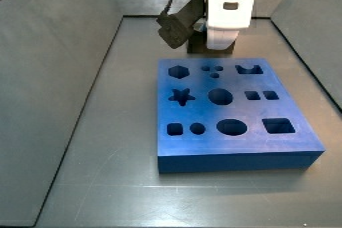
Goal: Pick up the square-circle object. Move up. Place the square-circle object on the fixture. Regrasp the square-circle object. Rotate the square-circle object. Move to above the board. Insert the square-circle object.
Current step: Regrasp the square-circle object.
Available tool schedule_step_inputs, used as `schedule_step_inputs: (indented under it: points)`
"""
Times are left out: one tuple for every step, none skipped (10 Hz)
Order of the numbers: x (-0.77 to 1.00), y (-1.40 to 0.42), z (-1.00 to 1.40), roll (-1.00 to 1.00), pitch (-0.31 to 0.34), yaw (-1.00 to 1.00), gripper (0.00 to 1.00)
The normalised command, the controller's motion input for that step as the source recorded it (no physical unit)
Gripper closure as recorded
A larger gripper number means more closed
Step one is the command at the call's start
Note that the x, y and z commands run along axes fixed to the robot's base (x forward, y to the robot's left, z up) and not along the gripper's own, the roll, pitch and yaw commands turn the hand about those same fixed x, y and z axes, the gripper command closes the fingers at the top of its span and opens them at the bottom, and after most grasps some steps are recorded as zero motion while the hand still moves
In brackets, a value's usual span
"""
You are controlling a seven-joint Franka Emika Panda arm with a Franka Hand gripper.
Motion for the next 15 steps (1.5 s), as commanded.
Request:
schedule_step_inputs:
  points:
    - [0.21, -0.04, -0.05, 0.17, 0.124, 0.09, 0.0]
    - [0.21, -0.04, -0.05, 0.17, 0.124, 0.09, 0.0]
    - [0.21, -0.04, -0.05, 0.17, 0.124, 0.09, 0.0]
    - [0.21, -0.04, -0.05, 0.17, 0.124, 0.09, 0.0]
    - [0.21, -0.04, -0.05, 0.17, 0.124, 0.09, 0.0]
    - [0.21, -0.04, -0.04, 0.17, 0.123, 0.09, 0.0]
    - [0.21, -0.04, -0.04, 0.17, 0.123, 0.09, 0.0]
    - [0.21, -0.04, -0.04, 0.16, 0.123, 0.09, 0.0]
    - [0.21, -0.04, -0.04, 0.16, 0.123, 0.09, 0.0]
    - [0.21, -0.04, -0.04, 0.16, 0.123, 0.09, 0.0]
    - [0.21, -0.04, -0.04, 0.16, 0.123, 0.09, 0.0]
    - [0.21, -0.04, -0.04, 0.16, 0.122, 0.09, 0.0]
    - [0.21, -0.04, -0.04, 0.16, 0.122, 0.09, 0.0]
    - [0.21, -0.04, -0.04, 0.16, 0.122, 0.09, 0.0]
    - [0.21, -0.04, -0.04, 0.16, 0.122, 0.09, 0.0]
